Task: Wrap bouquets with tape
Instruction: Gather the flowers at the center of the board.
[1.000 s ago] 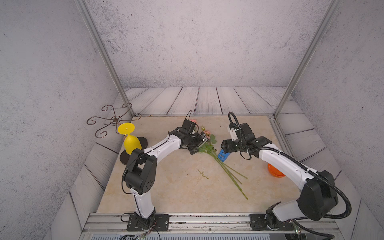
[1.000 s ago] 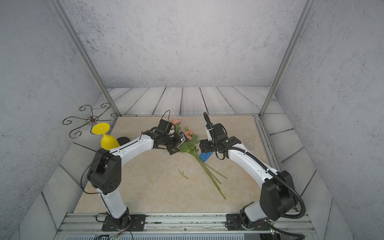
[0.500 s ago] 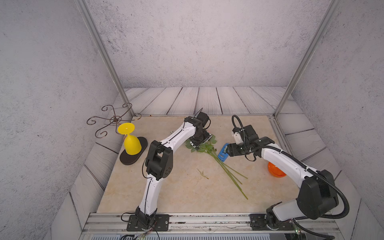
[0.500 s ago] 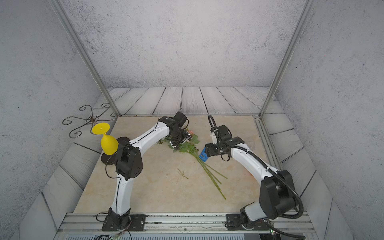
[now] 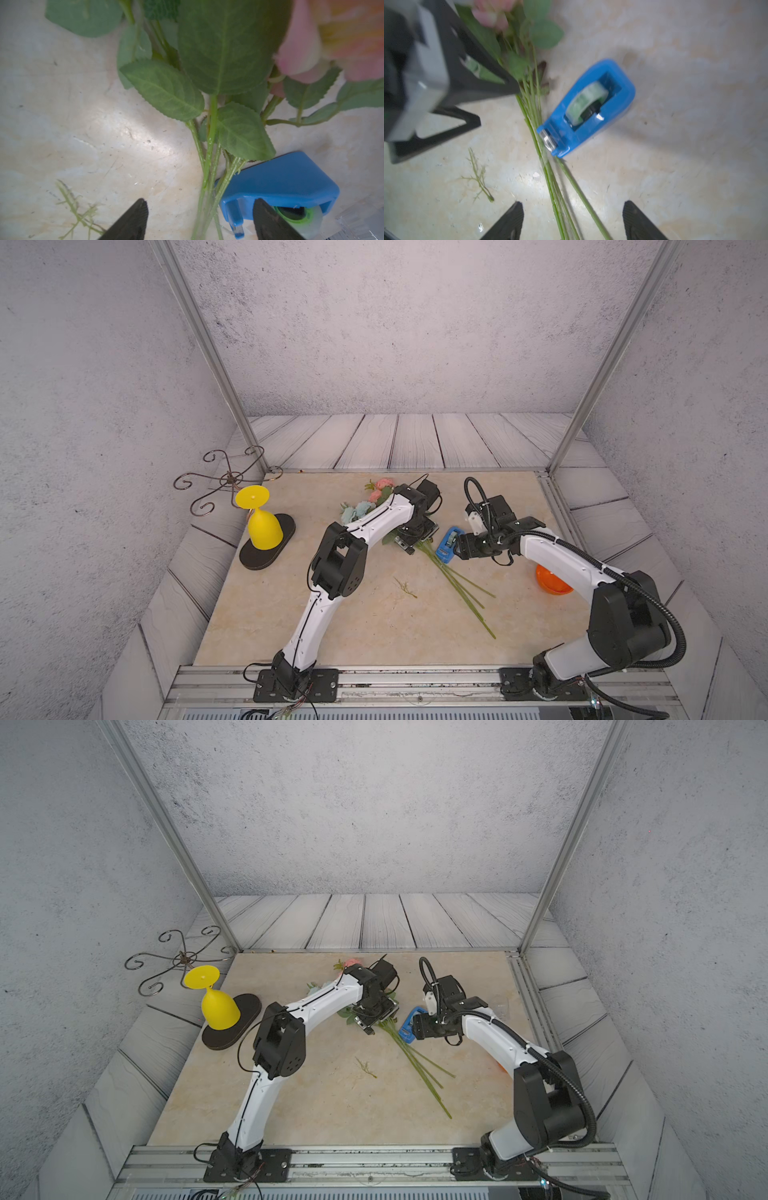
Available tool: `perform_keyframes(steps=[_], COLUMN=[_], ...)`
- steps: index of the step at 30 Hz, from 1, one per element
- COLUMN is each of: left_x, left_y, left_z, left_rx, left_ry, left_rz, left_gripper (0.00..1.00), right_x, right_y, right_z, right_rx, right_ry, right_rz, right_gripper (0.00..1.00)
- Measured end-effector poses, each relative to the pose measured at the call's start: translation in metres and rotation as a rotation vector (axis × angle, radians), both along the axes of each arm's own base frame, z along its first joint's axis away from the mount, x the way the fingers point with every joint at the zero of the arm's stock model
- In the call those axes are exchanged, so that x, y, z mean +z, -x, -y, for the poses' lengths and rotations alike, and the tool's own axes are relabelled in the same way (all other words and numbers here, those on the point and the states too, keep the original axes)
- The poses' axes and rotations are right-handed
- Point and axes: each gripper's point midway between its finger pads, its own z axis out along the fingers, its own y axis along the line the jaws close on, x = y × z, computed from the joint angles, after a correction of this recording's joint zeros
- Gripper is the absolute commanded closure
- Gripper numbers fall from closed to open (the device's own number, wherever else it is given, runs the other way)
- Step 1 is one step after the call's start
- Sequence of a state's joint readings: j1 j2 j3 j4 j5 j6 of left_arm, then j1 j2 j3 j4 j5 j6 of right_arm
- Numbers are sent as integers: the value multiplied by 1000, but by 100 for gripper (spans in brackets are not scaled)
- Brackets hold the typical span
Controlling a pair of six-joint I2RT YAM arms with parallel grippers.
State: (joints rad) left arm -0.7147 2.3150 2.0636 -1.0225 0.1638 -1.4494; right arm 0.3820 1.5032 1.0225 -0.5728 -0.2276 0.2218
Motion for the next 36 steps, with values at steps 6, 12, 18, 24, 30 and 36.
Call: perform_keyframes(steps=[6,12,18,24,30,36], left_x=[-8,-26,-29,-27,-30,-42], left_y=[1,6,6,0,-2,-9], left_z=[0,5,14,17,15,19], left_rx=[49,86,98,98,104,92], left_ry=[-1,-19,-13,-8,-24,-45], left_rz=[-29,-59,-39,-9,-2,0], left_gripper=[24,24,24,24,26,26], right_x=[-24,-24,-32,-32,-32,-29], right_y=[32,37,46,48,48,48], right_z=[3,4,7,10,11,18], right_rx=[26,40,42,38,30,17], right_ry=[-12,-21,-13,-4,2,39], right_rz=[-97,-81,-98,-96,-99,-102], right_gripper=[25,24,25,26,26,26])
